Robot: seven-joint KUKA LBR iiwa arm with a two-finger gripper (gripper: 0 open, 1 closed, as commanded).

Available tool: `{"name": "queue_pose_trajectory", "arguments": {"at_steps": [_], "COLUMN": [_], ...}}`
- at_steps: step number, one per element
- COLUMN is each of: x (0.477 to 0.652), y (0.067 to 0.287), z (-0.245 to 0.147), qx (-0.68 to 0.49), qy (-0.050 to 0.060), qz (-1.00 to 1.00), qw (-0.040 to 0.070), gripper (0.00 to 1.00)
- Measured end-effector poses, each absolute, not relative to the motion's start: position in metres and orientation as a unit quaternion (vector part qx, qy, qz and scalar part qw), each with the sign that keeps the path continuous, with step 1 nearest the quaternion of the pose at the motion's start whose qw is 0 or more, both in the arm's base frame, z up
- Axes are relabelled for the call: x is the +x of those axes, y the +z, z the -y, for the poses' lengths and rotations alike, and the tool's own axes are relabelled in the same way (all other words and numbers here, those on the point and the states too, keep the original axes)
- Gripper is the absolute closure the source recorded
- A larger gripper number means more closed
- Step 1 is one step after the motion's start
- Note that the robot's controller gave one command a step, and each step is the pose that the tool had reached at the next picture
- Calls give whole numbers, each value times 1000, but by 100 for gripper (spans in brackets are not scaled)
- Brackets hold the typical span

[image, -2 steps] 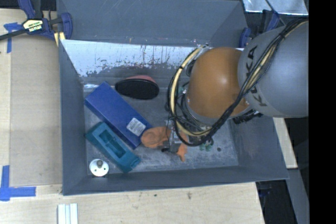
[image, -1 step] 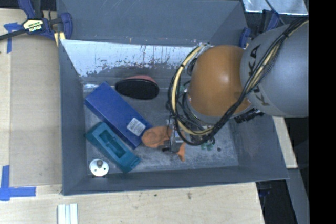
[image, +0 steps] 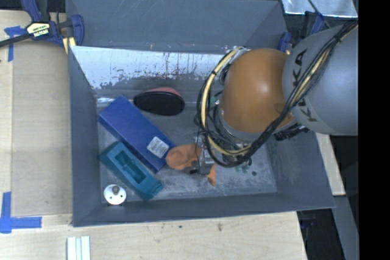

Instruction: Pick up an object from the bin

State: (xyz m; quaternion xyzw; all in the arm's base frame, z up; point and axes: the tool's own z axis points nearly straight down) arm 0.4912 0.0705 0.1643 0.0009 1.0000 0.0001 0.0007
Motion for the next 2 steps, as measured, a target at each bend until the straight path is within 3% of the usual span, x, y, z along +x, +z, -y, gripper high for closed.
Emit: {"name": "queue_pose_trajectory", "arguments": {"at_steps": [2], "x": [492], "y": [176], "z": [-70], "qx": [1], "qy": [0], "qz": [-1000], "qw": [3], "gripper": [100]}}
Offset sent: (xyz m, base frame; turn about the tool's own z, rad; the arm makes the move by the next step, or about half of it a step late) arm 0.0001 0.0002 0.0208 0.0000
